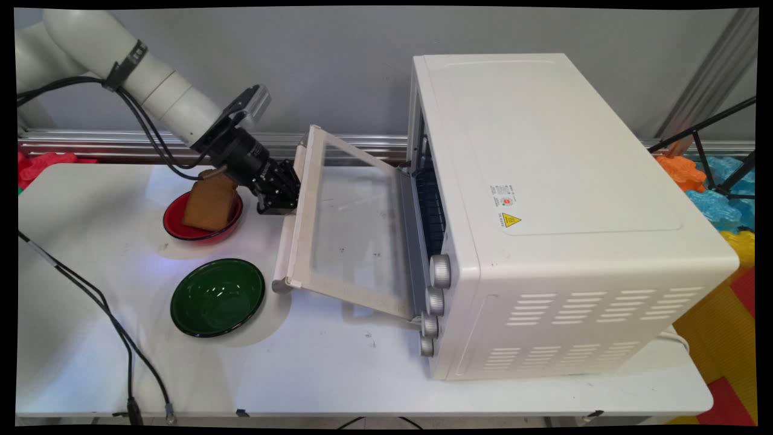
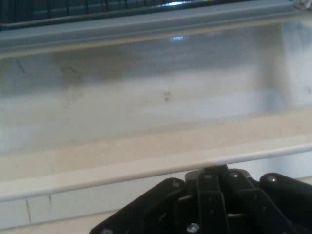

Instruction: Open the oven

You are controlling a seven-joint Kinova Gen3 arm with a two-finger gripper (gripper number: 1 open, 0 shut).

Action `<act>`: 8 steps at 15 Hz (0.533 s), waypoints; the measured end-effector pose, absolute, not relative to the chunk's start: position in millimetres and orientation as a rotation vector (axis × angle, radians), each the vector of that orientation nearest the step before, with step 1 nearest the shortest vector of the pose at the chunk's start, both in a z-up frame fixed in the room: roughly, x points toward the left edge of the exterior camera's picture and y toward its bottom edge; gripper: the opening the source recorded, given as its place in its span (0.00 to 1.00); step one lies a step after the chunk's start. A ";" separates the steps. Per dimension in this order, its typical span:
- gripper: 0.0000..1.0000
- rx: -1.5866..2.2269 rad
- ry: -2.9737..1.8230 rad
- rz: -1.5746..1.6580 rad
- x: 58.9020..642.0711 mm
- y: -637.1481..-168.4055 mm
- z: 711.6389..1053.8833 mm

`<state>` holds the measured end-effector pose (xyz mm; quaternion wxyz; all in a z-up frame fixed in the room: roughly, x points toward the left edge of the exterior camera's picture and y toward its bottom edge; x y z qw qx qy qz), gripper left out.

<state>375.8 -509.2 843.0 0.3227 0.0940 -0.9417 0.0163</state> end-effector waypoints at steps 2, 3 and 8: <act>0.00 0.244 -2.474 0.036 381.3 -507.8 838.8; 0.00 0.245 -2.475 0.035 383.2 -507.2 837.7; 0.00 0.249 -2.484 0.021 394.6 -504.3 832.6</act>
